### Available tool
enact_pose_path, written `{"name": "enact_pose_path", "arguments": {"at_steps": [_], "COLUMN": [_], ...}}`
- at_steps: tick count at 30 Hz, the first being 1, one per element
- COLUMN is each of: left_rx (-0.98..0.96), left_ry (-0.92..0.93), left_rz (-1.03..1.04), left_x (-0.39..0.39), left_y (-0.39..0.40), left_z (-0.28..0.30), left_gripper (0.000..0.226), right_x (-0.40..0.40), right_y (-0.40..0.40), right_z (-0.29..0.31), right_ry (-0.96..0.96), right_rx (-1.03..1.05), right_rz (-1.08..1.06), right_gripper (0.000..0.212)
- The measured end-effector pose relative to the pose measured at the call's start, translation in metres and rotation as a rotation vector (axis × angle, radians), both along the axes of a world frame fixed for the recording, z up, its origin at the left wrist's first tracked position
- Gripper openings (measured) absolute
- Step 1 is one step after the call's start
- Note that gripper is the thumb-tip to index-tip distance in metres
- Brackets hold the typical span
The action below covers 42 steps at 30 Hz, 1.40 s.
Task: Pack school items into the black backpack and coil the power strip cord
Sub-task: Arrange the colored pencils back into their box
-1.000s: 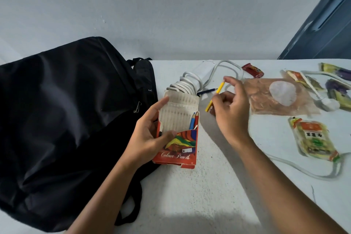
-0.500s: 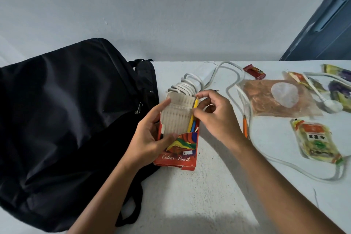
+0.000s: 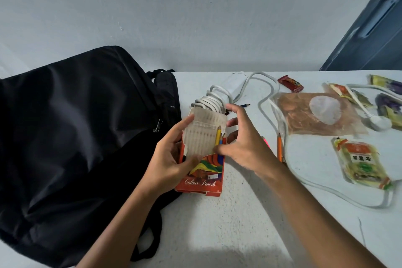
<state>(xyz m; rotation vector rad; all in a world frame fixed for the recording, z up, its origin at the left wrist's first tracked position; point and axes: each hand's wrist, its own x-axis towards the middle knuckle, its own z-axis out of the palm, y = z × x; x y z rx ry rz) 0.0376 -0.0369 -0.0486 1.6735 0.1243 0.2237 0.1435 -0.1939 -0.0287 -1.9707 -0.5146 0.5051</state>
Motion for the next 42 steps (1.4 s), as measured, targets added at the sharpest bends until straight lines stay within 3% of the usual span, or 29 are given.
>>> {"name": "enact_pose_path", "arguments": {"at_steps": [5,13,17,19,21,26,28,35,38,42], "left_rx": [-0.043,-0.048,-0.054,-0.065,-0.085,-0.121,-0.129,-0.153,-0.158,-0.140], "left_ry": [-0.012,-0.014,-0.020,-0.024,-0.025,-0.024,-0.022,-0.012,-0.007,-0.012], "left_rz": [0.023,0.024,0.030,0.052,0.077,0.131,0.131,0.137,0.134,0.116], "left_x": [0.002,0.001,0.001,0.001,0.000,-0.001,0.000,0.002,0.001,0.003], "left_y": [-0.001,0.000,-0.001,-0.002,-0.003,-0.002,-0.002,-0.002,-0.003,-0.002], "left_z": [-0.001,-0.004,-0.001,0.002,0.002,-0.001,0.000,0.001,0.001,0.001], "left_gripper": [0.075,0.075,0.075,0.075,0.075,0.073,0.073,0.072,0.072,0.073], "right_x": [-0.001,-0.001,0.001,0.011,0.026,0.064,0.072,0.080,0.078,0.075], "right_y": [0.002,0.001,-0.001,-0.003,-0.005,-0.002,0.000,-0.001,-0.006,-0.011], "right_z": [0.005,0.005,0.007,0.005,-0.001,-0.021,-0.028,-0.033,-0.021,-0.001], "right_ry": [0.024,0.196,0.223,0.083,-0.155,-0.531,-0.598,-0.812,-0.767,-0.468], "right_rx": [0.095,0.043,0.154,0.184,0.088,-0.303,-0.415,-0.619,-0.538,0.025], "right_rz": [-0.165,-0.083,-0.197,-0.313,-0.376,-0.260,-0.192,-0.177,-0.245,-0.408], "right_gripper": [0.059,0.084,0.048,0.028,0.018,0.032,0.037,0.024,0.016,0.012]}}
